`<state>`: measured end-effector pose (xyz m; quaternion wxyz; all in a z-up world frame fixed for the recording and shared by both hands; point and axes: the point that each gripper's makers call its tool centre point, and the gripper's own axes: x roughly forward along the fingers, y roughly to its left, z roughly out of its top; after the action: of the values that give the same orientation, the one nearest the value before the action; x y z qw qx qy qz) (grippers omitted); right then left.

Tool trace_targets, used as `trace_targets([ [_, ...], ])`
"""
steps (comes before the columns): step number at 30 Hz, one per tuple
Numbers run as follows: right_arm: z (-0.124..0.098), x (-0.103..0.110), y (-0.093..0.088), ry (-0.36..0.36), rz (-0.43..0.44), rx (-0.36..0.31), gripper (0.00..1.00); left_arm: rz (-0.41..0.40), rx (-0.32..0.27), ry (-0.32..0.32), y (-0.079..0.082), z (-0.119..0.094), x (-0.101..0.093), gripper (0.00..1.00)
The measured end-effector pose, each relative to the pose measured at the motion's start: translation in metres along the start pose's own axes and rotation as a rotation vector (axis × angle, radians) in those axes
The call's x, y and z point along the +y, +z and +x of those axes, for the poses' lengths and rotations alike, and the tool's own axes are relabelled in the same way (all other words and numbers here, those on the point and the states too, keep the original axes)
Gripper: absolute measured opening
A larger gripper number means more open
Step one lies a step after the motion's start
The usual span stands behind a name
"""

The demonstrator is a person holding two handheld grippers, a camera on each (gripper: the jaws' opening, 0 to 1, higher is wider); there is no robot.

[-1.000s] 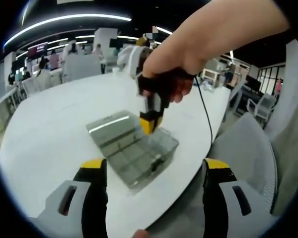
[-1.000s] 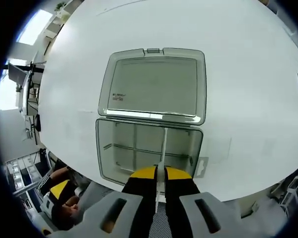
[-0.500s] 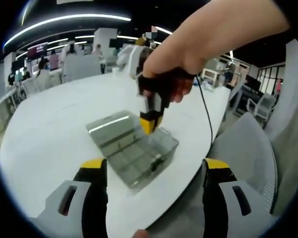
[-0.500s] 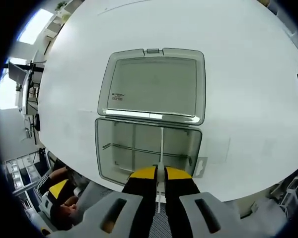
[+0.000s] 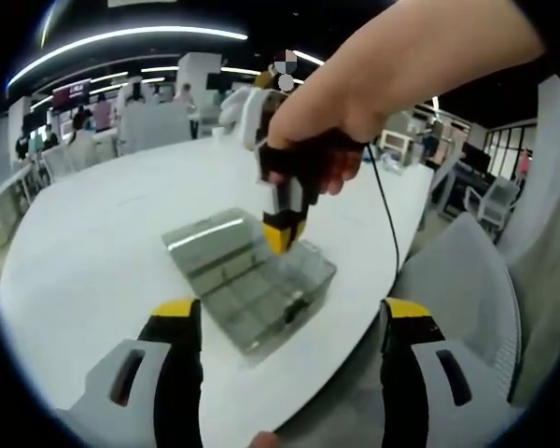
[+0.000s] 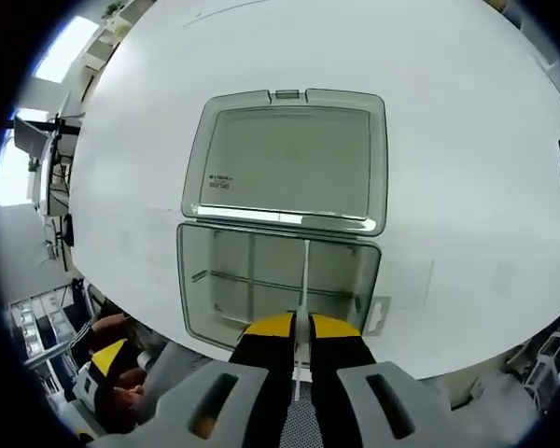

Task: Insert the divider into the dual guide fixture by aligning both edges with the guide slots and pushing it downward to the bottom, including one-sided entry, uneven engagement, binding, and posture correction.

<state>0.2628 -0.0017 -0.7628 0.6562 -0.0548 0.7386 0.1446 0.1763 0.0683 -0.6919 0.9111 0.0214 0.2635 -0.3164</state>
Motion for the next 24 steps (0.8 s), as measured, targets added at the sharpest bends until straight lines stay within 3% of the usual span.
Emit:
trace_targets([
  [24,0.0017,0.0049,-0.0034,0.005,0.011,-0.010,0.00,-0.007,-0.001,0.005,-0.0006,-0.0003,0.0018,0.75],
])
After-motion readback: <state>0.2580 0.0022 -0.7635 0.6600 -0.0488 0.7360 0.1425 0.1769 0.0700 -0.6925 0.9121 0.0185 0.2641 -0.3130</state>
